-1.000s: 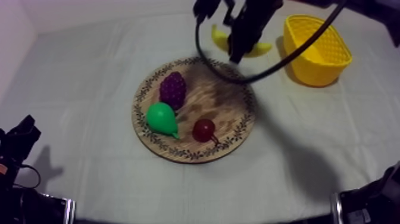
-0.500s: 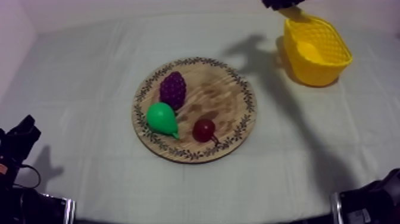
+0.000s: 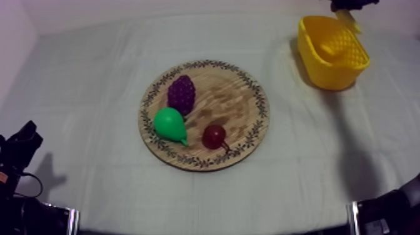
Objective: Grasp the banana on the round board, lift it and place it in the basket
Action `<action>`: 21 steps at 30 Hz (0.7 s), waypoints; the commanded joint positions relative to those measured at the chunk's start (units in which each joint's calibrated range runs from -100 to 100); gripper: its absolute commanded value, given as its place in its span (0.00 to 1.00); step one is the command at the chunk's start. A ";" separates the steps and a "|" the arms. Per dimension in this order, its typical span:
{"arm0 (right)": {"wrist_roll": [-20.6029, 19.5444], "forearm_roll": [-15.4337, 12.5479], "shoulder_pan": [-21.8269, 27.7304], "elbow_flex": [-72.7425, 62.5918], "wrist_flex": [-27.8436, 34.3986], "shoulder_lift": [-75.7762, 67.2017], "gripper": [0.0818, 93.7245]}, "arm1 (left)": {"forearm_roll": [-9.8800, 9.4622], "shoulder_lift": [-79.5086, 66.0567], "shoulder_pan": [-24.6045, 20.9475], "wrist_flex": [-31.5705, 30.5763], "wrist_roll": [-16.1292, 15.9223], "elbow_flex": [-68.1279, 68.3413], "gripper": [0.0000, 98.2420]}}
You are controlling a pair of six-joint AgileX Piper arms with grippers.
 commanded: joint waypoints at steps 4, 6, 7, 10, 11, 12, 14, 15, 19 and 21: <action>1.08 -0.59 0.96 2.31 -0.09 1.60 0.07 | 0.03 -0.05 0.02 0.00 -0.01 -0.01 0.00; 1.77 -1.07 0.91 3.43 -0.05 2.01 0.07 | 0.03 -0.05 0.02 0.00 0.01 -0.01 0.00; 2.06 -1.26 0.83 4.03 -0.06 2.17 0.07 | 0.03 -0.05 0.02 0.00 0.01 -0.01 0.00; 3.47 -2.23 0.58 5.44 -0.22 2.57 0.07 | 0.03 -0.05 0.02 0.00 0.02 -0.01 0.00; 3.79 -2.44 0.51 5.76 -0.28 2.67 0.08 | 0.03 -0.05 0.02 0.00 0.00 -0.01 0.00; 4.05 -2.63 0.46 5.99 -0.32 2.79 0.10 | 0.03 -0.05 0.02 0.00 -0.01 -0.01 0.00; 4.00 -2.79 0.52 6.38 -0.37 2.97 0.23 | 0.03 -0.05 0.02 0.00 0.01 -0.01 0.00; 3.62 -2.70 0.58 6.62 -0.38 3.02 0.30 | 0.03 -0.05 0.02 0.00 0.00 -0.01 0.00; 2.59 -2.18 0.83 7.43 -0.59 2.89 0.55 | 0.03 -0.05 0.02 0.00 0.00 -0.01 0.00; 2.28 -1.93 0.92 7.84 -1.45 2.44 0.60 | 0.03 -0.05 0.02 0.00 -0.01 -0.01 0.00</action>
